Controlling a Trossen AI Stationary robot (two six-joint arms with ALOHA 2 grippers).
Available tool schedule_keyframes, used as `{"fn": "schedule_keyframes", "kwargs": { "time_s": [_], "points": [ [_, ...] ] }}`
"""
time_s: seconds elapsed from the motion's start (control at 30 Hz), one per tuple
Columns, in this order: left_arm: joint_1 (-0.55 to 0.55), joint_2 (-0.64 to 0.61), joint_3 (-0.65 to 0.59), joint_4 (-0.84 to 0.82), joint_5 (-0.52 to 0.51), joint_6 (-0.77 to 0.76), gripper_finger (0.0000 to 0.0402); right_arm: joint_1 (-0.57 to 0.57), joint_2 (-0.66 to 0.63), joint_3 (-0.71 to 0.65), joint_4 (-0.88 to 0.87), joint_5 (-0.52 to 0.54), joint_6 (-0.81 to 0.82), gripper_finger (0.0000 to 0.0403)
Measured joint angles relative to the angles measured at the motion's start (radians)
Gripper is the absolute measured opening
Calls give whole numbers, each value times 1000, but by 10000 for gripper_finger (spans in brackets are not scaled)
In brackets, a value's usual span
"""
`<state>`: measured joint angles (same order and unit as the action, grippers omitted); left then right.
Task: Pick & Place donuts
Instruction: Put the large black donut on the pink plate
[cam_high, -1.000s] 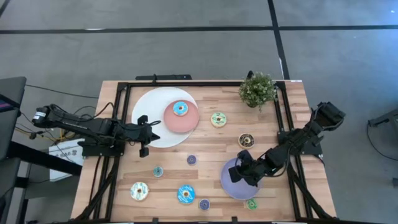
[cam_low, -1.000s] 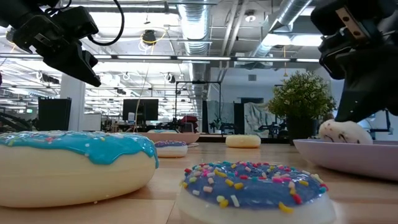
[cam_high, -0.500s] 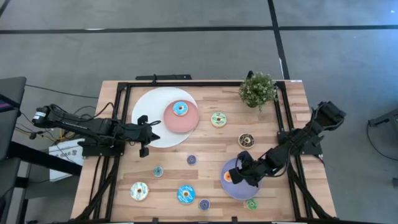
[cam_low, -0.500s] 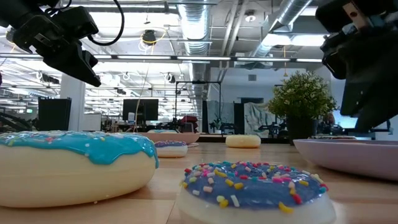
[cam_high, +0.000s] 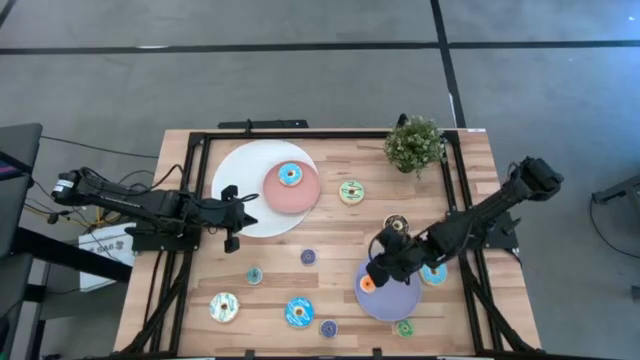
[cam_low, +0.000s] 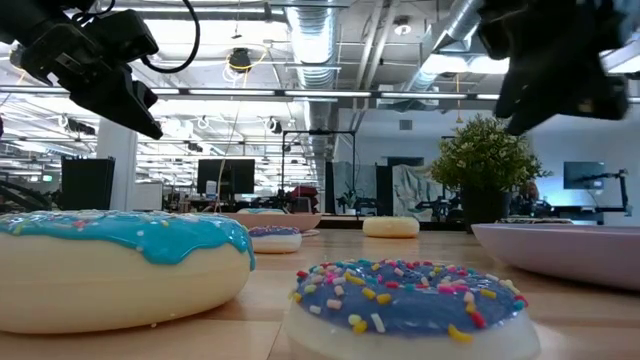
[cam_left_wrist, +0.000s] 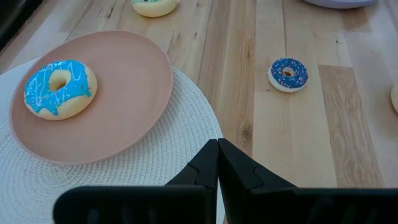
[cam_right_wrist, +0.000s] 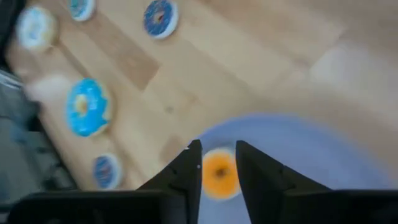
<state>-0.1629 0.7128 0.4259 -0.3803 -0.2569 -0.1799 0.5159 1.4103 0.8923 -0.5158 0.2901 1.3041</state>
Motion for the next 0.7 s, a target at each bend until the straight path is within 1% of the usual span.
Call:
{"fn": "schedule_keyframes", "kwargs": {
  "time_s": [0.13, 0.33, 0.47, 0.57, 0.7],
  "points": [
    [0, 0, 0, 1, 0, 0, 0, -73, 0, 15, -52, -4, -138, 58],
    [0, 0, 0, 1, 0, 0, 0, -178, 0, 16, -54, -53, -273, 30],
    [0, 0, 0, 1, 0, 0, 0, -217, 1, 21, -61, -66, -355, 7],
    [0, 0, 0, 1, -2, 1, 0, -231, 1, 51, -85, -62, -394, 3],
    [0, 0, 0, 1, -13, 1, 0, -233, 1, 106, -220, -52, -372, 1]
  ]
}}
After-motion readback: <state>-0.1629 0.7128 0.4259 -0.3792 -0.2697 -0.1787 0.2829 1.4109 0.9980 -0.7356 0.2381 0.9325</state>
